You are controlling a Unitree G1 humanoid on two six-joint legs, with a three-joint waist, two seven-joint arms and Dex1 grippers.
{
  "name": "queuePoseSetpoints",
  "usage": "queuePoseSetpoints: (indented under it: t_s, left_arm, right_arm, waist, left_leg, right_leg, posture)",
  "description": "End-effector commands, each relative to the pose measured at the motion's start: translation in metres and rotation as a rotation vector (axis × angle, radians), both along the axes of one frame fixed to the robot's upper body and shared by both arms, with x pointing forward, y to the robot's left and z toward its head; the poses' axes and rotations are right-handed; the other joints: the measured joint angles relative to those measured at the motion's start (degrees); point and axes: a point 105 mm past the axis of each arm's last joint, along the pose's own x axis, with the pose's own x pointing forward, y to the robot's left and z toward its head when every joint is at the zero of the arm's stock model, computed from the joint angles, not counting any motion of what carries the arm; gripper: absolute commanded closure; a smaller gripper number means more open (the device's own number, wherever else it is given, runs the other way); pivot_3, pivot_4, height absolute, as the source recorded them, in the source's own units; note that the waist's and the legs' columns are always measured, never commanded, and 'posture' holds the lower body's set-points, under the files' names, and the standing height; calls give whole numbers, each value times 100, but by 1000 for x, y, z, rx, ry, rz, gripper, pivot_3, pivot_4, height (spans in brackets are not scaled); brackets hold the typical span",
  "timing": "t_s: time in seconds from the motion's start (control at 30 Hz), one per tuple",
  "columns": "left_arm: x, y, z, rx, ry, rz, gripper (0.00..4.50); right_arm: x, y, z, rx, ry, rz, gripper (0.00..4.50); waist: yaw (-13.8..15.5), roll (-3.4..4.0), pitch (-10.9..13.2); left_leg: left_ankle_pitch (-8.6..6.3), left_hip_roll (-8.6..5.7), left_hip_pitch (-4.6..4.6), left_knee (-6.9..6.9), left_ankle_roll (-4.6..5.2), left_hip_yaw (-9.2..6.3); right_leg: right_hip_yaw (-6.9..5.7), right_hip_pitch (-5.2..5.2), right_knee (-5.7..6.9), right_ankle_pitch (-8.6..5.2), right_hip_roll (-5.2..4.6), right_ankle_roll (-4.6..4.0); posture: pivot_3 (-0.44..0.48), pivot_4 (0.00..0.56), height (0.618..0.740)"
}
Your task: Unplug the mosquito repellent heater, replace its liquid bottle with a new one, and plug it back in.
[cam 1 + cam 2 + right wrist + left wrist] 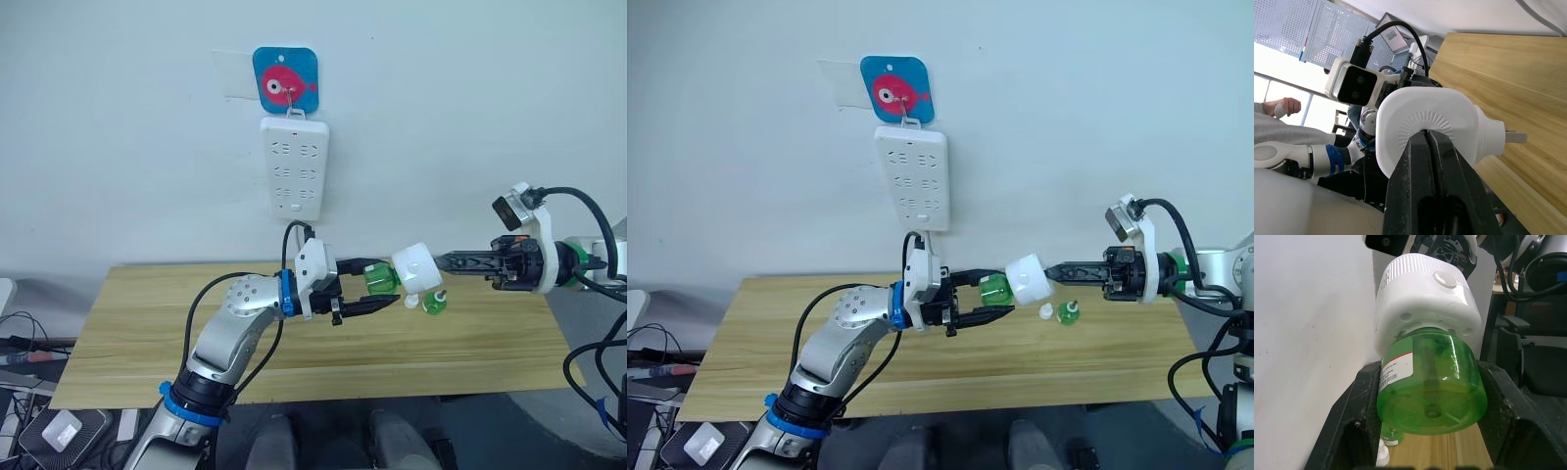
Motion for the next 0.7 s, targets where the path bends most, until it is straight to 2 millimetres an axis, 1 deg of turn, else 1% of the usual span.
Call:
queuePoseSetpoints:
  t_s: [0.03,0.33,0.63,0.7]
  left_arm:
    - [-3,-5,17,-49,-58,-9,2239]
    - [-3,-6,17,-49,-58,-12,2239]
    - [-4,-6,15,-44,-54,-21,2239]
    - [-4,-6,15,-44,-54,-20,2239]
  right_arm:
    - [-9,7,4,31,-6,59,4425]
    - [-8,6,1,19,-2,48,4425]
    - [-8,7,7,30,-16,60,4425]
    - [-7,4,6,24,-10,45,4425]
  waist:
    - [0,0,0]
    - [-1,0,0]
    - [-2,0,0]
    - [-1,0,0]
  left_leg:
    - [0,0,0,0,0,0]
    - [0,0,0,0,0,0]
    - [0,0,0,0,0,0]
    - [0,0,0,0,0,0]
  right_leg:
    - [0,0,0,0,0,0]
    - [0,0,0,0,0,0]
    - [0,0,0,0,0,0]
    - [0,0,0,0,0,0]
  posture:
    - [-76,157,740]
    - [-80,157,740]
    - [-81,155,740]
    - [-80,157,740]
